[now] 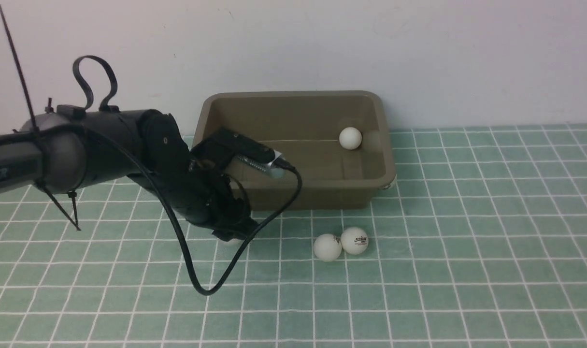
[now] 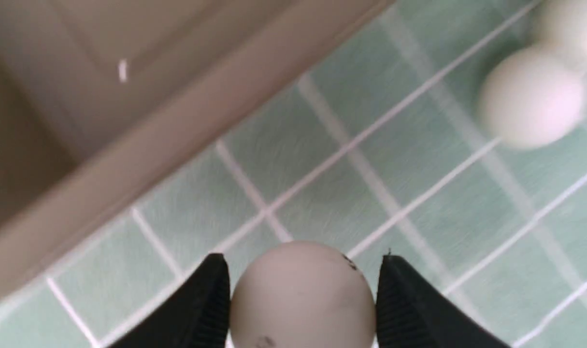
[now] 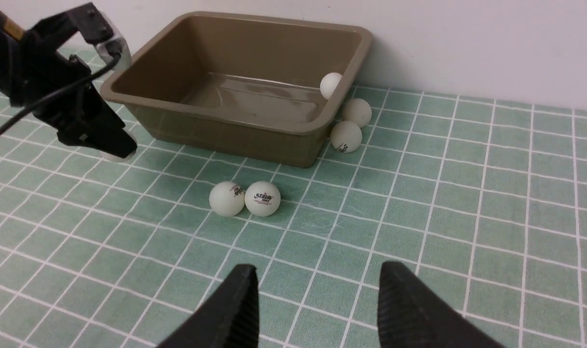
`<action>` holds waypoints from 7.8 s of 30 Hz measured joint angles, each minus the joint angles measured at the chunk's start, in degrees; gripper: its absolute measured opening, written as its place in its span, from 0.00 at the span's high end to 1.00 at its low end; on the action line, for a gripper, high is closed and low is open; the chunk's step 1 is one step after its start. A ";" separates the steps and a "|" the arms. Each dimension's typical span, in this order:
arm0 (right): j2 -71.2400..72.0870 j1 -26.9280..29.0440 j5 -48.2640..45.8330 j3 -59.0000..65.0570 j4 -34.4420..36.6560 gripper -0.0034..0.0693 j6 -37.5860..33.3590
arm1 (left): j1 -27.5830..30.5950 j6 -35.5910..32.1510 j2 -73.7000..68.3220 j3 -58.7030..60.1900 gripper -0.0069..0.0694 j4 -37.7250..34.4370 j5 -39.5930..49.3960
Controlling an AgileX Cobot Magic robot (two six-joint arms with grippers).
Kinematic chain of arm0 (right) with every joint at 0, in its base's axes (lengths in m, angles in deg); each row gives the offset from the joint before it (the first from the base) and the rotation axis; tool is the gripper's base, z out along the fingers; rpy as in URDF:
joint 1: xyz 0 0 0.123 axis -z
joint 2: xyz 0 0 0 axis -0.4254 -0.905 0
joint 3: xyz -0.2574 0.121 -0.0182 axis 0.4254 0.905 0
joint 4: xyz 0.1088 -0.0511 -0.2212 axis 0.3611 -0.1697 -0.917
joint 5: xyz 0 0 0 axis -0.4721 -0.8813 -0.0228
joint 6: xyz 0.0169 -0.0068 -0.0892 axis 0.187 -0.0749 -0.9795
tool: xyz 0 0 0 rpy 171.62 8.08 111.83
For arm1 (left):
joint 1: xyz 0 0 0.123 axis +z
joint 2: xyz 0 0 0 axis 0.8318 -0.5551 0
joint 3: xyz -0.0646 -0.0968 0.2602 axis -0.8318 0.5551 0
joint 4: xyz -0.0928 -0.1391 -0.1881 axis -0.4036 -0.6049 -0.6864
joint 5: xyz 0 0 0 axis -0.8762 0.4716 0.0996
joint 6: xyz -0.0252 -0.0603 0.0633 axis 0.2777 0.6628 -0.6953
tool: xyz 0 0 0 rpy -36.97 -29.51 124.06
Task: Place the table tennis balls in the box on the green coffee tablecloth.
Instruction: 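Reach for and grasp a ping pong ball on the table beside the basket, then drop the ball into the bin, then reach for and grasp a ping pong ball on the table, then release the ping pong ball into the bin and lift the gripper away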
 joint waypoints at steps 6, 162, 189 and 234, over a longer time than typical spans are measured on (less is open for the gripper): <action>0.00 0.00 -0.26 0.00 0.00 0.52 0.00 | -0.37 -10.70 2.50 0.00 0.46 -3.49 -9.65; -95.72 -20.12 25.57 -28.85 31.71 0.26 -35.75 | 8.47 -13.39 28.65 -1.06 0.52 -15.26 18.97; -95.72 -21.16 24.32 -28.85 35.57 0.33 -36.12 | 8.47 -13.39 28.65 -1.06 0.52 -15.26 18.97; -93.56 -21.16 26.81 -28.91 33.83 0.45 -37.37 | 8.47 -13.39 28.65 -1.06 0.52 -15.26 19.01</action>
